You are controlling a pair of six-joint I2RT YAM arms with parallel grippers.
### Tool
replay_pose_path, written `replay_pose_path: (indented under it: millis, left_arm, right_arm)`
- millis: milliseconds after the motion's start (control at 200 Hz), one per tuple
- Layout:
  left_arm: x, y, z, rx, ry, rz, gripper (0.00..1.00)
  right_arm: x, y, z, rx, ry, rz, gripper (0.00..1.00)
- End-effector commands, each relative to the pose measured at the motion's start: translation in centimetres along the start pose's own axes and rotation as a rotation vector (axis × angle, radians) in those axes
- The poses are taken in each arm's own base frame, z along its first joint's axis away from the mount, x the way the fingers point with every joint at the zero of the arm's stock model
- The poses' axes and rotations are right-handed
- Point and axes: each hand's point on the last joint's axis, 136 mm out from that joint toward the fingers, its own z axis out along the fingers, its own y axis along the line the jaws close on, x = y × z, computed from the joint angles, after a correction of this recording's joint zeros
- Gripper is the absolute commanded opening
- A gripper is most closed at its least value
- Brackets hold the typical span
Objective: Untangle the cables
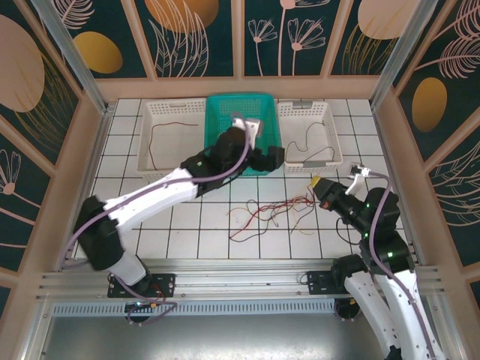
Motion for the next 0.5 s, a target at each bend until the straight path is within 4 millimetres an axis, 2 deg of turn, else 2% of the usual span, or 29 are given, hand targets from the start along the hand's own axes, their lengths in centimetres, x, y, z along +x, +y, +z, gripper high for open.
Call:
replay_pose_path:
  millis: [0, 145, 265, 375, 495]
  left_arm:
    - [6.8, 0.1, -0.5, 0.076, 0.115, 0.010, 0.99]
    - [14.1, 1.8, -1.9, 0.077, 0.226, -0.002, 0.98]
    - [18.1, 2.5, -2.0, 0.079, 0.298, 0.007, 0.99]
    - [20.1, 4.3, -1.2, 0.008, 0.325, 0.023, 0.99]
    - [20.9, 5.2, -0.1, -0.020, 0.323, 0.033, 0.98]
  right_arm:
    - [-1.8, 4.5, -0.3, -0.165, -0.004, -0.012, 0.00]
    - [-2.6, 5.9, -0.1, -0.203, 0.001, -0.013, 0.00]
    - [-2.8, 6.9, 0.2, -0.250, 0.024, 0.007, 0.00]
    - [-2.8, 7.3, 0.3, -0.270, 0.042, 0.019, 0.00]
    - [-2.6, 7.7, 0.3, -0.291, 0.055, 0.033, 0.00]
